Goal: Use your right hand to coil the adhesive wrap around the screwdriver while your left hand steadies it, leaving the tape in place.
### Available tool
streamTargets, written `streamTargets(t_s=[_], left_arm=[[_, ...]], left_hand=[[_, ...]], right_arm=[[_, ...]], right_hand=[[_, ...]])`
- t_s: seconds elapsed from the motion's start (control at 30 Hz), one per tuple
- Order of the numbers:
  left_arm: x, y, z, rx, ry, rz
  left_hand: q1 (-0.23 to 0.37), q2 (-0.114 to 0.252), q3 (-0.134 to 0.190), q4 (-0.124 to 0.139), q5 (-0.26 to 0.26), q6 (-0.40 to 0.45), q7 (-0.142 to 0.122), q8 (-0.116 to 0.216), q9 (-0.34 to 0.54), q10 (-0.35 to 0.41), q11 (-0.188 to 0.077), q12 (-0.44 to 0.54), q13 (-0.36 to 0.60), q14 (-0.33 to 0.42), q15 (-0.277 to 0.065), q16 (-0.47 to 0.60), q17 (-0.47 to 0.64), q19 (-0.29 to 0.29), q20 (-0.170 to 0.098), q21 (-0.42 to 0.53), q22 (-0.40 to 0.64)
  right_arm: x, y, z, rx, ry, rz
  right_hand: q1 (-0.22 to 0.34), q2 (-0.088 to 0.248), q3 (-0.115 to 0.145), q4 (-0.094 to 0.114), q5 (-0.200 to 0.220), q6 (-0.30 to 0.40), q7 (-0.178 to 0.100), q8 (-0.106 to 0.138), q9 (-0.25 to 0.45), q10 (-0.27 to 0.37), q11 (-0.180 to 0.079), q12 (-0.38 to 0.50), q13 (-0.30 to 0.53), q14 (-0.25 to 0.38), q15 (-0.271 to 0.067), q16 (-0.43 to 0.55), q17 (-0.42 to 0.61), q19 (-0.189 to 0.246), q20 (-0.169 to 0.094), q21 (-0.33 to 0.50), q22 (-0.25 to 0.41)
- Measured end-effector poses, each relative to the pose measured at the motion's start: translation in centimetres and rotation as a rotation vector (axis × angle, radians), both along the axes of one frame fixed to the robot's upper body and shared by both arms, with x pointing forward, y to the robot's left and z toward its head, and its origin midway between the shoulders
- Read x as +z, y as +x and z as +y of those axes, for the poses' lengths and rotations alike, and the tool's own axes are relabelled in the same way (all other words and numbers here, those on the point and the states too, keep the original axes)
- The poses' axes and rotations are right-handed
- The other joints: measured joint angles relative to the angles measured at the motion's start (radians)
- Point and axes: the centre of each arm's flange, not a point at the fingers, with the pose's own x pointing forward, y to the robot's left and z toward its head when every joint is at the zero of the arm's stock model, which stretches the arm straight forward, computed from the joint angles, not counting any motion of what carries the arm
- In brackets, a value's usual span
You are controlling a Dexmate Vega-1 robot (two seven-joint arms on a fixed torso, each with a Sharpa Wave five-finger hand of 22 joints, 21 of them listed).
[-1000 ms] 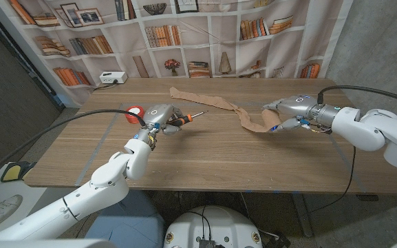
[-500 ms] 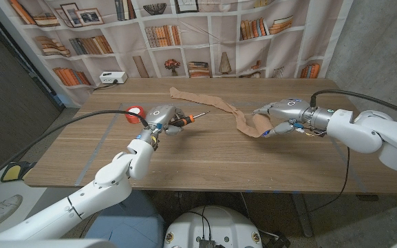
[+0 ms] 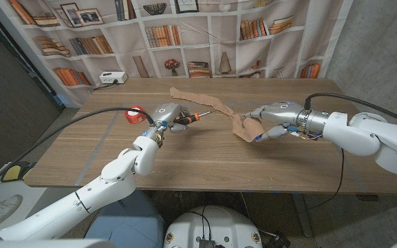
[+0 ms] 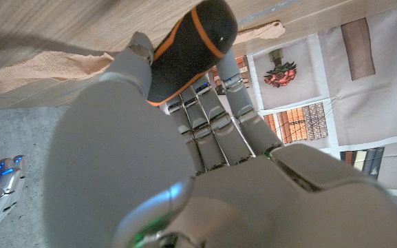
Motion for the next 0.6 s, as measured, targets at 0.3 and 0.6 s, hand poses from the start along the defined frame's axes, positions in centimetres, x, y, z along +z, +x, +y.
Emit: streamTargets(t_s=[0.3, 0.6], left_arm=[[0.2, 0.4, -1.0, -0.022, 0.011, -0.002], [0.2, 0.6, -1.5, -0.034, 0.024, 0.001]], left_hand=[[0.001, -0.001, 0.000, 0.000, -0.001, 0.000, 0.000, 0.000, 0.000, 0.000, 0.000, 0.000, 0.000, 0.000, 0.000, 0.004, 0.005, 0.000, 0.000, 0.000, 0.001], [0.000, 0.000, 0.001, -0.001, -0.001, 0.000, 0.000, 0.000, 0.000, 0.000, 0.000, 0.000, 0.000, 0.000, 0.000, 0.003, 0.005, -0.001, 0.001, 0.000, 0.001]], right_arm=[[0.3, -0.7, 0.8, 0.051, 0.015, -0.006], [0.7, -1.1, 1.5, 0.090, 0.023, -0.010]], right_hand=[[0.000, 0.000, -0.004, -0.004, 0.000, 0.000, -0.001, 0.003, 0.000, 0.000, 0.000, 0.000, 0.000, 0.000, 0.000, 0.000, 0.000, 0.000, 0.000, 0.000, 0.000], [0.000, 0.000, -0.004, -0.004, 0.000, 0.009, 0.002, 0.003, 0.000, 0.004, 0.004, 0.004, 0.005, 0.011, 0.000, 0.004, 0.003, 0.000, 0.000, 0.000, 0.000]])
